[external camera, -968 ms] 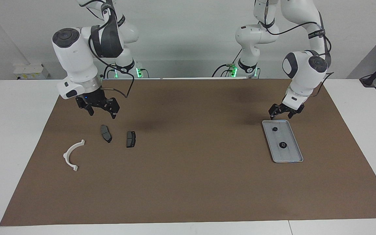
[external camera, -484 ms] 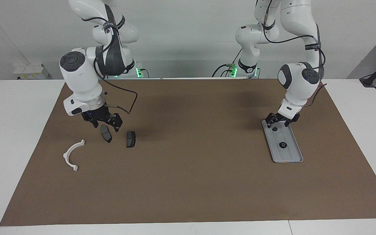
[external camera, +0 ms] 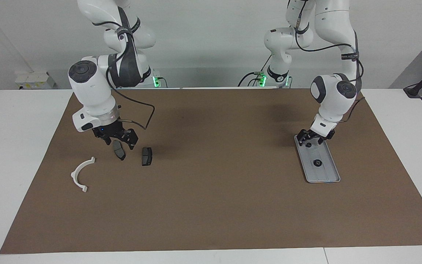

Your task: Place bearing gear from tray to pile

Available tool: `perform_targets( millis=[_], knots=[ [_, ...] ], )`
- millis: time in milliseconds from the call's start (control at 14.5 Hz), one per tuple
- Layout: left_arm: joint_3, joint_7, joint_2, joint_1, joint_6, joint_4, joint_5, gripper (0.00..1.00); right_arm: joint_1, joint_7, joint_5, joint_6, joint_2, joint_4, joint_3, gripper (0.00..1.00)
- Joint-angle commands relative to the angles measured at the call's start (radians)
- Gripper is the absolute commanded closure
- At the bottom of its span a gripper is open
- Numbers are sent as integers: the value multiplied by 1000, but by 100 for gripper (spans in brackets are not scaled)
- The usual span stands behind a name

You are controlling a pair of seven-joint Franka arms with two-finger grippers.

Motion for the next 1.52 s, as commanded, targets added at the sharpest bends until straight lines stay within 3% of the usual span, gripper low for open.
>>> perform_targets(
  millis=[0,138,276,622,829,1106,1451],
  knots=[
    [0,3,-6,-1,10,-16,12,9,-9,14,11,31,1,-19,8,0],
    [0,3,-6,-2,10,-17,12,17,-9,15,11,32,1,-22,6,0],
    [0,1,-6,-2,10,-16,12,33,-9,14,11,47,2,-32,8,0],
    [0,-3,-6,-2,10,-16,12,100,-9,14,11,64,2,-46,8,0],
    [-2,-14,-4,-2,-9,1,12,100,-9,14,10,66,2,-46,8,0],
    [-2,-44,-4,-19,-262,192,6,100,-9,12,11,66,2,-48,8,0],
    [1,-412,2,-238,-260,230,6,100,-9,12,11,66,2,-51,8,0]
  ],
)
